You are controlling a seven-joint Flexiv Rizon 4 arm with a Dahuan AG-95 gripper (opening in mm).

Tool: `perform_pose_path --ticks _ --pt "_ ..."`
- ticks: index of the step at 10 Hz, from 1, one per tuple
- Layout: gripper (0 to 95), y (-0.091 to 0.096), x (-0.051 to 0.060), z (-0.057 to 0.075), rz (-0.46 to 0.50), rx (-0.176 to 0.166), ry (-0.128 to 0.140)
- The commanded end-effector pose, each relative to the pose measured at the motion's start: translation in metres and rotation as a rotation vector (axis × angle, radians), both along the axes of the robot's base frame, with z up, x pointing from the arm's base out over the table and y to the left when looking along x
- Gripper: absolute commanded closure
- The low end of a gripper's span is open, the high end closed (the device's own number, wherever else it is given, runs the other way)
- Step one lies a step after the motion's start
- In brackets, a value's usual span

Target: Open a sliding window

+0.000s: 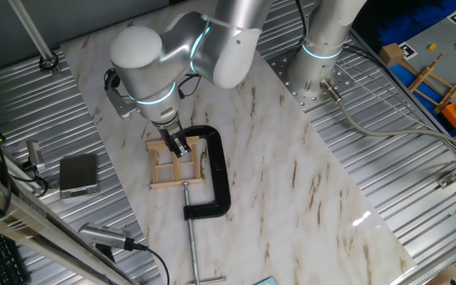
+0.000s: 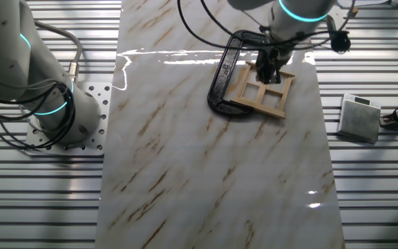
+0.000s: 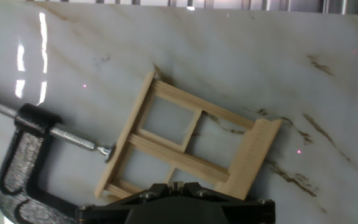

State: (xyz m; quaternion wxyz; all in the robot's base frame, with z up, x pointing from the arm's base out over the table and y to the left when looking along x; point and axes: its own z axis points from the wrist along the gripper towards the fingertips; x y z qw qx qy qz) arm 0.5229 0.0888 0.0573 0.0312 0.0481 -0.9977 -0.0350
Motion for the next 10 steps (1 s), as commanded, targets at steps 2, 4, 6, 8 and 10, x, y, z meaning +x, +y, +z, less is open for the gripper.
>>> perform_pose_path --ticks 2,4,6,8,10 --pt "95.0 -0.0041 -0.0026 -0.0052 0.016 0.003 -0.008" --pt "95.0 -0.0055 -0.0029 -0.0094 0.021 0.002 -0.008" --pt "95.0 -0.0073 -0.0046 -0.0080 0.039 0.000 -0.008" --pt "95.0 -0.0093 -0.0068 -0.0052 0.045 -0.003 -0.004" --pt "95.0 -0.0093 -0.0068 -0.0052 0.059 -0.017 -0.016"
